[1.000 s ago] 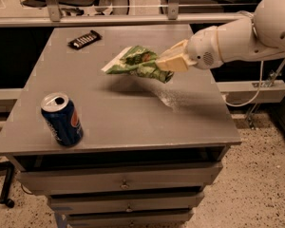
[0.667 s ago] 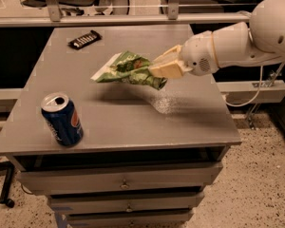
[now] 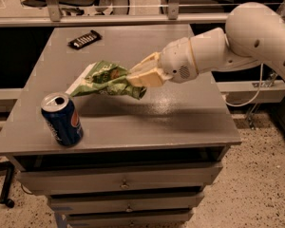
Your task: Move green jalapeno chip bag near pepsi can
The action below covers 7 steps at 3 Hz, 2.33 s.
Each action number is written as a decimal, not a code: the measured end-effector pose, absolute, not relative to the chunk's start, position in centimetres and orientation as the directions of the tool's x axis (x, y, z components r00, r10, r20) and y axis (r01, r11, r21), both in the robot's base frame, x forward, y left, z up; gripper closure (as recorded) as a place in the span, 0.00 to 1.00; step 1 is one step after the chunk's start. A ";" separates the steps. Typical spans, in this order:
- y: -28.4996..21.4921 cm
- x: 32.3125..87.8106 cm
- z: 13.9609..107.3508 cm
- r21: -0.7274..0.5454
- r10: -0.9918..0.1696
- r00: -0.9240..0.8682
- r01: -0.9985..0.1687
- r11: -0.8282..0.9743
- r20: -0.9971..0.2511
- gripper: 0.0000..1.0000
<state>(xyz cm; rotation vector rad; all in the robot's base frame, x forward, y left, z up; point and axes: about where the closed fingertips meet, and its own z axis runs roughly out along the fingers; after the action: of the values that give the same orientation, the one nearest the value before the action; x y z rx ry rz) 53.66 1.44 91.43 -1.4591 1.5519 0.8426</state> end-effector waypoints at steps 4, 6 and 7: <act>6.0 51.6 90.1 -0.008 -0.443 0.005 -1.000 0.004 -0.897 0.15; 3.6 53.3 89.5 -0.005 -0.467 -0.023 -0.998 0.060 -0.884 0.00; -0.6 56.5 90.3 -0.074 -0.509 -0.001 -0.989 0.126 -0.861 0.00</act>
Offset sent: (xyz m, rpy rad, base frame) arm -0.0198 0.0452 -0.0132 -0.0038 0.0565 0.0984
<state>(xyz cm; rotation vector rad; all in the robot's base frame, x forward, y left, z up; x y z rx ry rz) 56.50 -0.65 90.26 -1.4875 1.6194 0.7727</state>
